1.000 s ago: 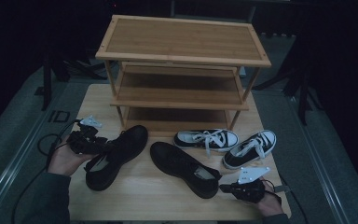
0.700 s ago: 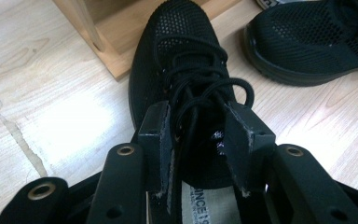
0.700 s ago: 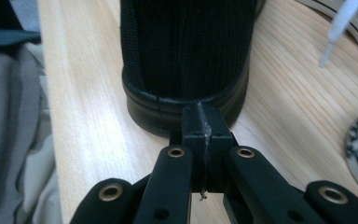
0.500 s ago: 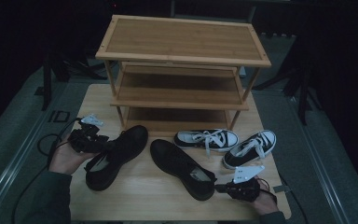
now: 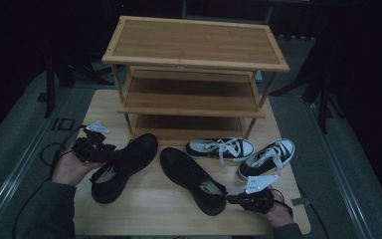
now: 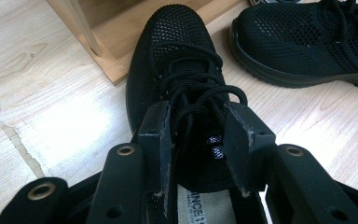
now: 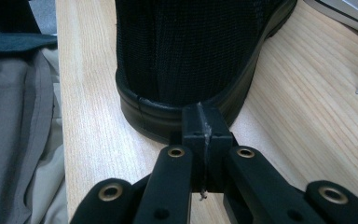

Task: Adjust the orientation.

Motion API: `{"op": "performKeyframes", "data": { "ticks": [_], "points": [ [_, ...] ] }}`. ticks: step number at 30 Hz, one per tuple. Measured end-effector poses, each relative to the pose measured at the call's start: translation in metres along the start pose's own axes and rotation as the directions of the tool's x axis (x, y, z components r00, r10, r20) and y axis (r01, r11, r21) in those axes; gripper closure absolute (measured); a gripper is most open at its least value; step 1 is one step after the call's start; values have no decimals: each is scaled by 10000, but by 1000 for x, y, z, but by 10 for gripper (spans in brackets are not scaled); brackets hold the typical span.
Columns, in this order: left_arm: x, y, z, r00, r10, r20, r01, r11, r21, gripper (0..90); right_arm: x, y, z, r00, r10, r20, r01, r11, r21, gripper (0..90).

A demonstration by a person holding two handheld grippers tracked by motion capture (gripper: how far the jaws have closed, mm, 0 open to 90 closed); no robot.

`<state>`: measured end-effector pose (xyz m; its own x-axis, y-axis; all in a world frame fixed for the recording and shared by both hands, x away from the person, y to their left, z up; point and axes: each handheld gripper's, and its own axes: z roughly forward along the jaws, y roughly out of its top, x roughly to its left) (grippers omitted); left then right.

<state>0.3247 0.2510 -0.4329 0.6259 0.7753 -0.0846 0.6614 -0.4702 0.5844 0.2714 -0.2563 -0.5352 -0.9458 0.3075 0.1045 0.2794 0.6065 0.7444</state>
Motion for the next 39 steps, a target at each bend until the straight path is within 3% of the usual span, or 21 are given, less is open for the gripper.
{"op": "performKeyframes", "data": {
  "ticks": [11,20,26,31,39],
  "points": [
    [-6,7,-1,9998,190,55,-190,9998,-59,614,2,4,7,9996,-62,-290,58,9999,-120,900],
    [-7,8,-3,9997,229,50,-229,9997,-79,614,-3,3,12,10000,66,50,-67,9998,161,900],
    [-8,11,-4,9997,228,76,-227,9997,-71,615,-1,5,17,9997,28,-255,-24,9999,152,900],
    [-12,14,-6,9993,362,85,-362,9993,-97,614,5,14,37,9980,-265,-578,301,9976,620,900],
    [-16,17,-4,9986,526,109,-526,9986,-9,614,12,25,53,9943,-517,-935,574,9966,595,900]
  ]
}}
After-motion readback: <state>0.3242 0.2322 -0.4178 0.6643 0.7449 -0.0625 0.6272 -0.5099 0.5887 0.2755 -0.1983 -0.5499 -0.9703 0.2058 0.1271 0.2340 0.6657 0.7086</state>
